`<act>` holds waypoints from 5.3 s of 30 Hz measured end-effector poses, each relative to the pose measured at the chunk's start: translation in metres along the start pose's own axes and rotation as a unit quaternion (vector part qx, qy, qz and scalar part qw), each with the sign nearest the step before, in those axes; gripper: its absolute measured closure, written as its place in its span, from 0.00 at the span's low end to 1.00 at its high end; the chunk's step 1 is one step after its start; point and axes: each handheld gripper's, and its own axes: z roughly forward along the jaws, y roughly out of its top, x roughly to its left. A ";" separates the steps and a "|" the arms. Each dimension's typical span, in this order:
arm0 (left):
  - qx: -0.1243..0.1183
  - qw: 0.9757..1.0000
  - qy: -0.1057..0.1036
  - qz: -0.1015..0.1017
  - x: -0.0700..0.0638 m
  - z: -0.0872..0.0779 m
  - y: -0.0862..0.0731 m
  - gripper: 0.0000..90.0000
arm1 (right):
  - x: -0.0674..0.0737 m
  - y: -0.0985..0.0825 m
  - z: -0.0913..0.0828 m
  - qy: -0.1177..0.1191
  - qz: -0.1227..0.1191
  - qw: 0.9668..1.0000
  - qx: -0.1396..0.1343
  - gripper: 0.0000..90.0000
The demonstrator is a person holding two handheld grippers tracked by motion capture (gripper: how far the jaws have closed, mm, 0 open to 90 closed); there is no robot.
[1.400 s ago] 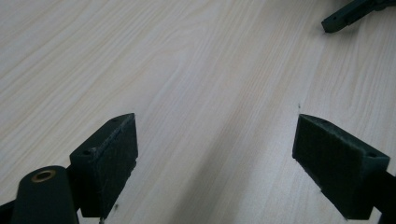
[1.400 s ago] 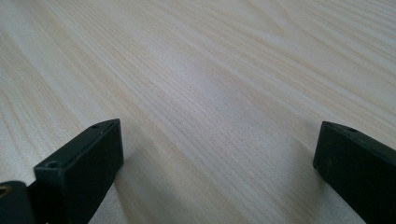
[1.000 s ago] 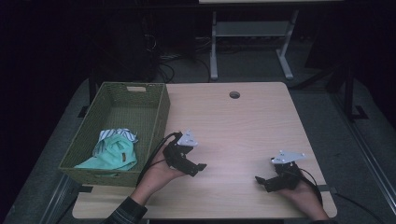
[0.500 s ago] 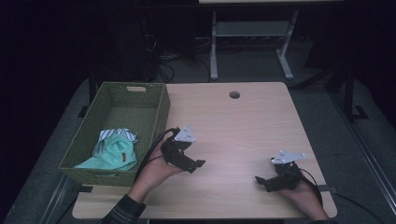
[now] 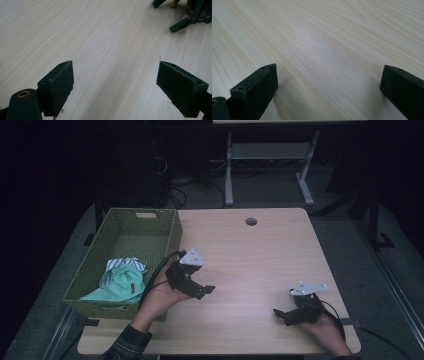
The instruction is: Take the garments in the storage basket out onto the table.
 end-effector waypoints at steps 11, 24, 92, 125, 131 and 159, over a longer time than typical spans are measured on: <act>0.001 1.000 0.000 0.002 0.006 -0.009 0.002 0.15 | 0.000 0.000 0.000 0.000 -0.001 1.000 -0.001 0.02; -0.002 1.000 0.016 -0.008 0.018 -0.025 -0.006 0.16 | 0.000 0.000 0.000 0.000 -0.001 1.000 0.000 0.02; -0.005 0.985 0.125 -0.120 0.086 -0.094 -0.075 0.18 | -0.001 0.000 0.000 0.000 -0.003 1.000 -0.002 0.02; 0.082 0.973 0.166 -0.135 0.115 -0.091 -0.115 0.27 | -0.001 0.000 0.000 0.000 -0.003 1.000 -0.001 0.02; 0.109 0.972 0.159 -0.131 0.117 -0.081 -0.118 0.27 | -0.001 0.000 0.000 0.000 -0.003 1.000 -0.002 0.02; 0.203 0.963 0.090 -0.156 0.124 -0.049 -0.134 0.25 | 0.000 0.000 0.000 0.000 -0.003 1.000 -0.001 0.02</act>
